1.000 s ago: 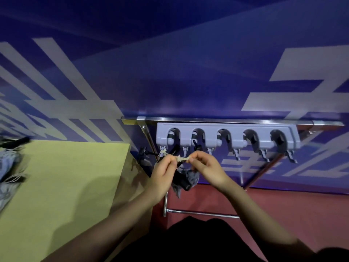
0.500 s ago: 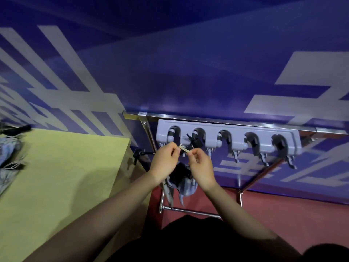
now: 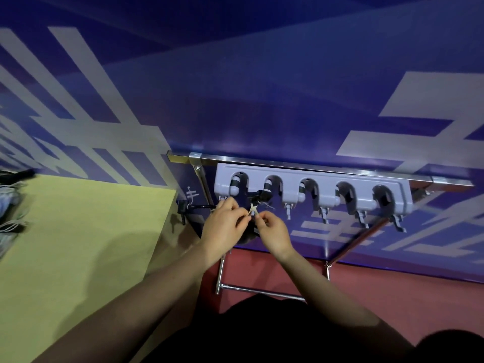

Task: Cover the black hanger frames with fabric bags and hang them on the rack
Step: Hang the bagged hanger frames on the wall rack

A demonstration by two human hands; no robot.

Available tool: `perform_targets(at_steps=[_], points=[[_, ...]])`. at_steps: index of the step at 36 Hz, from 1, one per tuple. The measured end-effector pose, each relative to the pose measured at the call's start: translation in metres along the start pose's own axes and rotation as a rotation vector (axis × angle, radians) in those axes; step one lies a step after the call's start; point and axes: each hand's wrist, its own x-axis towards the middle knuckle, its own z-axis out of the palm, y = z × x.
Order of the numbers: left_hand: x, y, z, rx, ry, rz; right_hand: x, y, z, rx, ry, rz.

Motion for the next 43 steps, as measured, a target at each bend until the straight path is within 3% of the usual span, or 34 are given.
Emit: perform_targets(at_steps=[4,8,19,30,37,43], points=[[-0.002,-0.003,-0.006,-0.064,-0.036,0.040,-0.003,0.002,0.000,0.015,0.015,-0.017],[0.003,-0.001,-0.011,-0.172,-0.034,-0.050,-0.004,0.001,-0.001,0.023,0.023,-0.019],[0.004,-0.004,-0.010,-0.150,-0.056,-0.021,-0.015,-0.006,-0.005,0.007,0.049,-0.047],[0.006,-0.011,-0.029,-0.376,0.108,-0.043,-0.037,-0.031,-0.007,0.033,0.266,-0.312],[0.009,-0.032,-0.058,-0.439,0.229,-0.130,-0.034,-0.084,0.008,0.108,0.063,-0.490],[-0.001,-0.069,-0.090,-0.512,0.412,-0.318,-0.025,-0.134,0.051,0.208,-0.162,-0.533]])
